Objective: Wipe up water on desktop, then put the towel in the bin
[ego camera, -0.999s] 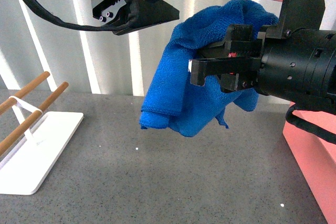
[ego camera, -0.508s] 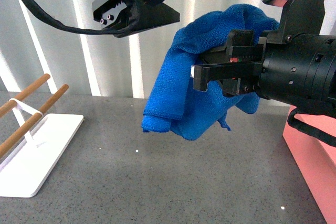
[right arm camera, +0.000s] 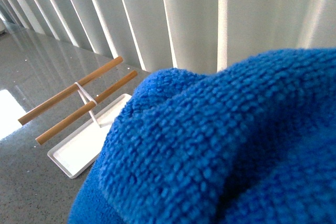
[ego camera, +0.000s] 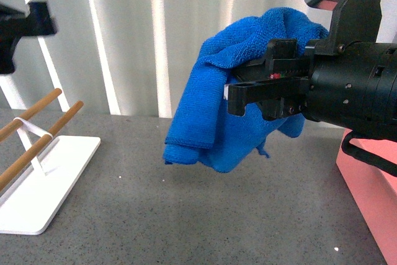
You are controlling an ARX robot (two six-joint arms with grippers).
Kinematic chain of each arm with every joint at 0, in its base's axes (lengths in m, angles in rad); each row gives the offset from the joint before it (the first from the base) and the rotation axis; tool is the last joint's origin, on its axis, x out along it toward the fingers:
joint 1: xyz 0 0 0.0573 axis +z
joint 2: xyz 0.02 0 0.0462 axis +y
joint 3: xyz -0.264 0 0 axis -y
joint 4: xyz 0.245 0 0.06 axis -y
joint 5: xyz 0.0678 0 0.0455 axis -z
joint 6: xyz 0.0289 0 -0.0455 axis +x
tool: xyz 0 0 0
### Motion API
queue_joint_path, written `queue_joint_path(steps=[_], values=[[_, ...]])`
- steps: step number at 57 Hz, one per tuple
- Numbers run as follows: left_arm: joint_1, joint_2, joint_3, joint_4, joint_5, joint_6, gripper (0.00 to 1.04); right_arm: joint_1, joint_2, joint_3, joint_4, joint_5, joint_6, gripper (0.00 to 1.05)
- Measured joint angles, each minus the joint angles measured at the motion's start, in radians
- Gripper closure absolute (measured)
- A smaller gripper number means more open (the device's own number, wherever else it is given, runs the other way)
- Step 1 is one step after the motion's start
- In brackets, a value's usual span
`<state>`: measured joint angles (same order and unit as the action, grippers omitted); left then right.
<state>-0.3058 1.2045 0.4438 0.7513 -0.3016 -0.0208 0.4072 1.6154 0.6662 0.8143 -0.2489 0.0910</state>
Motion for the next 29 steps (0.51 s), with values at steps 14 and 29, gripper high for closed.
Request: queue_joint_path(steps=[14,29], values=[[0.084,-0.144,-0.159,0.014,0.089,0.012,1.01,-0.014,-0.011,0.000,-0.001,0.005,-0.001,0.99],[0.161,-0.298,-0.280,-0.015,0.165,0.013,1.01,-0.019,-0.016,-0.002,-0.005,-0.003,-0.001,0.99]])
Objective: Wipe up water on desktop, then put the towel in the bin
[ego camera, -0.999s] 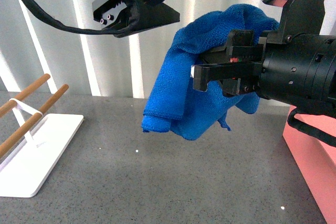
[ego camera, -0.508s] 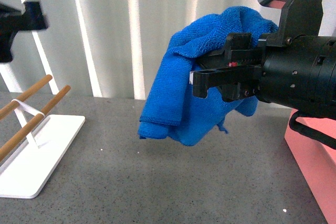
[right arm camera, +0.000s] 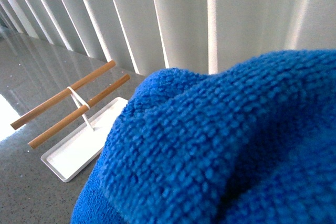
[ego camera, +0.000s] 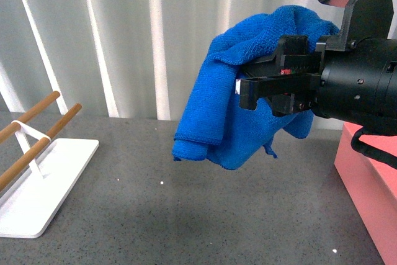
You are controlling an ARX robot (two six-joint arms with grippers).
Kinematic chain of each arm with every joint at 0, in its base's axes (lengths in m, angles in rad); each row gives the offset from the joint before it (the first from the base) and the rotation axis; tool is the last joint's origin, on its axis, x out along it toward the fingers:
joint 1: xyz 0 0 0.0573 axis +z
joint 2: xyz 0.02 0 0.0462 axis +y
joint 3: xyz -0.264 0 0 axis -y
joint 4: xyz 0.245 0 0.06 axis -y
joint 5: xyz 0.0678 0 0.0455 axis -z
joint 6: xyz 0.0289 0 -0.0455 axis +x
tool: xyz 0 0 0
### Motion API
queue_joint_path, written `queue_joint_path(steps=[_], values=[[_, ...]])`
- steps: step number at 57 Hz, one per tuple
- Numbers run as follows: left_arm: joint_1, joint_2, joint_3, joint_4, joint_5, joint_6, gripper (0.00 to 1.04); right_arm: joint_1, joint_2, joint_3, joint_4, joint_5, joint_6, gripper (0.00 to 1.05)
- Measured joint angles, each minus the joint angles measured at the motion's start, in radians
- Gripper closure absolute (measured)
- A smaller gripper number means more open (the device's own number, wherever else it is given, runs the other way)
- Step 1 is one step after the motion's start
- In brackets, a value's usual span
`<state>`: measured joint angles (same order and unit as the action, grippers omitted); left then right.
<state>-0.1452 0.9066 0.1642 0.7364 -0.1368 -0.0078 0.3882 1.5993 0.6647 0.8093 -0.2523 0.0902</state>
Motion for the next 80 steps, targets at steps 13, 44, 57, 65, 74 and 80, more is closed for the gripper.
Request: queue_joint_path(steps=[13,44,57,65,74,80], values=[[0.049,-0.139,-0.070,-0.072,0.043,0.000,1.01,-0.008,-0.004,-0.001,-0.001,0.000,-0.005,0.99],[0.143,-0.406,-0.142,-0.241,0.136,0.000,1.01,-0.005,-0.011,-0.017,0.001,0.016,-0.007,0.99],[0.143,-0.516,-0.142,-0.346,0.137,0.001,1.01,-0.002,-0.007,-0.033,0.011,0.018,-0.008,0.99],[0.143,-0.574,-0.142,-0.400,0.137,0.000,1.01,-0.001,-0.006,-0.033,0.011,0.019,-0.008,0.99],[0.143,-0.633,-0.142,-0.459,0.137,0.001,1.01,0.001,-0.006,-0.033,0.006,0.019,-0.015,0.99],[0.143,-0.665,-0.142,-0.490,0.137,0.000,1.01,0.003,-0.006,-0.033,0.005,0.020,-0.016,0.99]])
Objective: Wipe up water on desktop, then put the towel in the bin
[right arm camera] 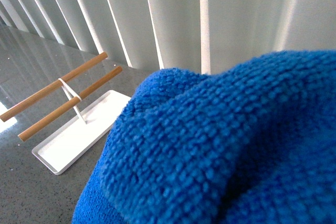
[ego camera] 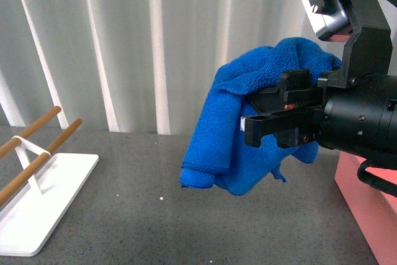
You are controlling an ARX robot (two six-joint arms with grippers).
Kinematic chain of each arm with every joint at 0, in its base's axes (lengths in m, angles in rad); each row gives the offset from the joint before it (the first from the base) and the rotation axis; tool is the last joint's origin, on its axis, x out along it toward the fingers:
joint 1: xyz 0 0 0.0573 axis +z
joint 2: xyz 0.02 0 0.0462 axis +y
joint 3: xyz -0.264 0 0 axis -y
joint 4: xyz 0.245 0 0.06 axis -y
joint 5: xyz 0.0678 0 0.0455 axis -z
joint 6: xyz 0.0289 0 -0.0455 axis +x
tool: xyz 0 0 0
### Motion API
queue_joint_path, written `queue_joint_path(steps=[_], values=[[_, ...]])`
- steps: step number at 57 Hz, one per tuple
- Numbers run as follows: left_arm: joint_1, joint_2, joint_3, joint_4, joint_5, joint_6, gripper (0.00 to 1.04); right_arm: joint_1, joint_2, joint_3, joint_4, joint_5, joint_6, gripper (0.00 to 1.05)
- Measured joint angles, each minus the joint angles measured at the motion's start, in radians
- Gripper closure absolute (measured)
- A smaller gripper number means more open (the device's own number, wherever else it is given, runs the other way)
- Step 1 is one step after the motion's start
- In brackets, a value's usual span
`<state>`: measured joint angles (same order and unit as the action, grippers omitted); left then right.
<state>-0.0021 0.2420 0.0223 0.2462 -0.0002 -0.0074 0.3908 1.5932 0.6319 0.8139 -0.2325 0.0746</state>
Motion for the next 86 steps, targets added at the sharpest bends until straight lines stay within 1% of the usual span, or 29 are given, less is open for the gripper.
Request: queue_joint_path(steps=[16,17,20,22,35,40,44,45,49,50,55,63,69,72,74,78,86], values=[[0.000,-0.075,0.000,-0.075,0.000,0.000,1.01,0.005,0.004,0.000,-0.011,0.005,-0.010,0.99],[0.000,-0.086,0.000,-0.087,0.000,0.000,1.01,0.005,0.004,0.000,-0.013,0.005,-0.011,0.99],[0.000,-0.180,0.000,-0.216,0.000,0.000,1.01,0.007,0.008,0.000,-0.020,0.004,-0.016,0.99],[0.000,-0.221,0.000,-0.240,0.000,0.000,1.01,0.008,0.014,0.000,-0.023,0.005,-0.022,0.99],[0.000,-0.238,0.000,-0.246,0.000,0.000,1.01,0.012,0.061,0.000,-0.032,0.030,-0.028,0.99],[0.000,-0.238,0.000,-0.246,0.000,0.000,0.85,0.002,0.091,0.009,-0.111,0.028,-0.040,0.99],[0.000,-0.238,0.000,-0.246,0.000,0.000,0.73,-0.008,0.135,0.032,-0.233,0.016,-0.068,0.99],[0.000,-0.238,0.000,-0.246,0.000,0.000,0.71,-0.010,0.151,0.042,-0.277,0.015,-0.082,0.99],[0.000,-0.238,0.000,-0.246,0.000,0.000,0.59,-0.020,0.205,0.066,-0.384,0.022,-0.130,0.99],[0.000,-0.238,0.000,-0.246,0.000,0.000,0.57,-0.024,0.225,0.075,-0.412,0.022,-0.138,0.99],[0.000,-0.238,0.000,-0.246,0.000,0.000,0.43,-0.040,0.297,0.117,-0.491,0.019,-0.153,0.99],[0.000,-0.238,0.000,-0.246,0.000,0.000,0.21,-0.065,0.412,0.253,-0.629,0.021,-0.154,0.99],[0.000,-0.238,0.000,-0.246,0.000,0.000,0.06,-0.074,0.520,0.382,-0.727,0.075,-0.175,0.99],[0.000,-0.238,0.000,-0.246,0.000,0.002,0.06,-0.075,0.588,0.462,-0.776,0.101,-0.195,0.99],[0.000,-0.238,0.000,-0.246,0.000,0.002,0.07,-0.076,0.628,0.515,-0.803,0.108,-0.203,0.99],[0.000,-0.238,0.000,-0.246,0.000,0.002,0.07,-0.076,0.677,0.608,-0.863,0.120,-0.211,0.99],[0.000,-0.240,0.000,-0.246,0.000,0.002,0.07,-0.060,0.817,0.884,-0.977,0.137,-0.212,0.99]])
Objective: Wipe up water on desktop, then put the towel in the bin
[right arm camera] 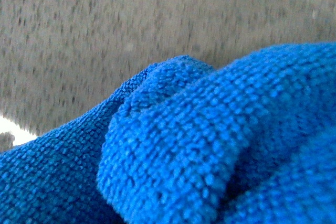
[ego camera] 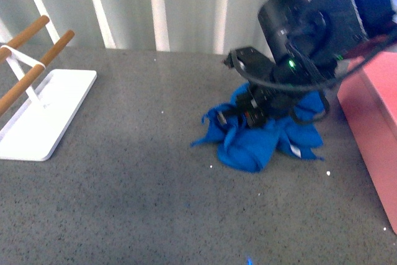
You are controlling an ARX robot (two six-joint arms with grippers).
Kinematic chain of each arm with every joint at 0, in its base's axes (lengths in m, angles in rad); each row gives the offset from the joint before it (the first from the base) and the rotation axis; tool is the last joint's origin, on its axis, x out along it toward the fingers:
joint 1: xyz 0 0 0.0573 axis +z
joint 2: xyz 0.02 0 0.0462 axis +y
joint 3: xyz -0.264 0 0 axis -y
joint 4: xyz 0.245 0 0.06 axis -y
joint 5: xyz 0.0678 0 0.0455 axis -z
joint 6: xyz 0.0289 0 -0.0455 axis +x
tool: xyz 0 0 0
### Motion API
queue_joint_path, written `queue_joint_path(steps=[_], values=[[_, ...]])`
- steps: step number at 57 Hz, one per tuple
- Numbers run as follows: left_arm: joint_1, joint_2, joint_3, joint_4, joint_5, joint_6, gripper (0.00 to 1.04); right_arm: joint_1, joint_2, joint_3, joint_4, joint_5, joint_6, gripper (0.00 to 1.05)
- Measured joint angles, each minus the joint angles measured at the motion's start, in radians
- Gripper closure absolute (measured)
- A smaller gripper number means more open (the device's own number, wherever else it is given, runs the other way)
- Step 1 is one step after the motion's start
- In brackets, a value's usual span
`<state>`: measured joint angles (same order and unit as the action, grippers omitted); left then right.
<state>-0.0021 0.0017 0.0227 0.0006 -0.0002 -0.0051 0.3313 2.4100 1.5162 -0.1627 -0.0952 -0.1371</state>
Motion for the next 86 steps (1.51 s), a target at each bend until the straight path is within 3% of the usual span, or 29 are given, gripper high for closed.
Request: queue_joint_path(steps=[10,19,27,34,41,51,70,78,86], values=[[0.000,0.000,0.000,0.000,0.000,0.000,0.07,0.050,0.172,0.346,-0.133,0.010,0.002,0.99],[0.000,0.000,0.000,0.000,0.000,0.000,0.07,0.137,0.339,0.671,-0.223,-0.054,0.005,0.99],[0.000,0.000,0.000,0.000,0.000,0.000,0.07,0.195,0.360,0.711,-0.223,-0.115,0.010,0.99],[0.000,0.000,0.000,0.000,0.000,0.000,0.07,0.238,0.322,0.627,-0.159,-0.117,0.011,0.99],[0.000,0.000,0.000,0.000,0.000,0.000,0.07,0.243,0.270,0.532,-0.103,-0.033,0.061,0.99],[0.000,0.000,0.000,0.000,0.000,0.000,0.07,0.192,0.156,0.404,-0.042,0.217,0.116,0.99],[0.000,0.000,0.000,0.000,0.000,0.000,0.07,0.068,-0.150,0.327,-0.019,0.193,-0.040,0.99],[0.000,0.000,0.000,0.000,0.000,0.000,0.07,0.058,-0.242,0.434,-0.141,0.289,-0.067,0.99],[0.000,0.000,0.000,0.000,0.000,0.000,0.07,0.024,-0.266,0.642,-0.580,0.540,0.057,0.99]])
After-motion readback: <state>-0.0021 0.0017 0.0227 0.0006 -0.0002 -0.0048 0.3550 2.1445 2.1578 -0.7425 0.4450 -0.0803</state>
